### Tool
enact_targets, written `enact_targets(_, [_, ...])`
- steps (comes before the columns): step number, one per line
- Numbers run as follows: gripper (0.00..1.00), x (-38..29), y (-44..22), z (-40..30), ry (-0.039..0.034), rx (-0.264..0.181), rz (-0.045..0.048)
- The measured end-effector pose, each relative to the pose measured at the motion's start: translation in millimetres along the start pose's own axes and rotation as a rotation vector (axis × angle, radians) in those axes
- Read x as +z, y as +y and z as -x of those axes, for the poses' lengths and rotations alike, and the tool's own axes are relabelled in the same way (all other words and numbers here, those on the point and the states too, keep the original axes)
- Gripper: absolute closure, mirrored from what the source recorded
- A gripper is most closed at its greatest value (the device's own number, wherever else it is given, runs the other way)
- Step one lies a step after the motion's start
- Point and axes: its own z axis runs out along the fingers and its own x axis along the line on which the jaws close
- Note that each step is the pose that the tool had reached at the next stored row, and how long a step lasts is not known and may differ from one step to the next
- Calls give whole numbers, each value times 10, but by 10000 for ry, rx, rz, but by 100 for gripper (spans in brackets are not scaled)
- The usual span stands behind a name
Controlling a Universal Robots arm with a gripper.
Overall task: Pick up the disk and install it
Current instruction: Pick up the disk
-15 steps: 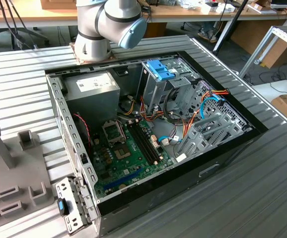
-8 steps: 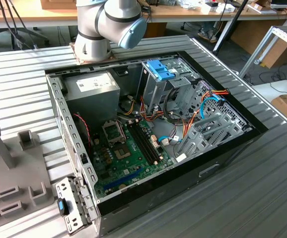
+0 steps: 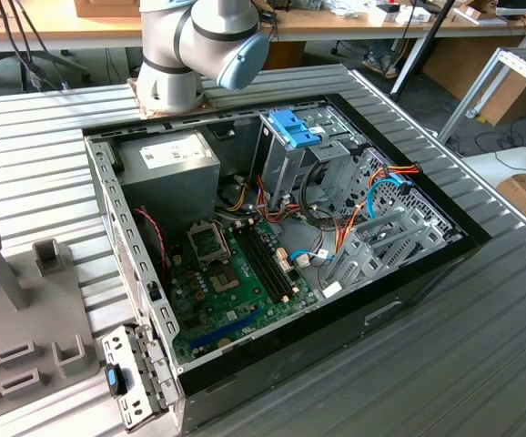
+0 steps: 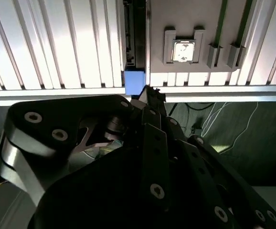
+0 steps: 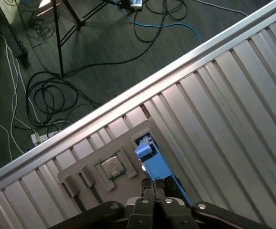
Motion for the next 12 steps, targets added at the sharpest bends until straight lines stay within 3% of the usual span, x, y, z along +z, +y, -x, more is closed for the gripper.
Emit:
enact_targets(4, [89,0,0,0,6,-607,-23])
enact_targets(10, [89,0,0,0,7,-611,-24])
enact_targets(12, [89,0,0,0,9,-891,-35])
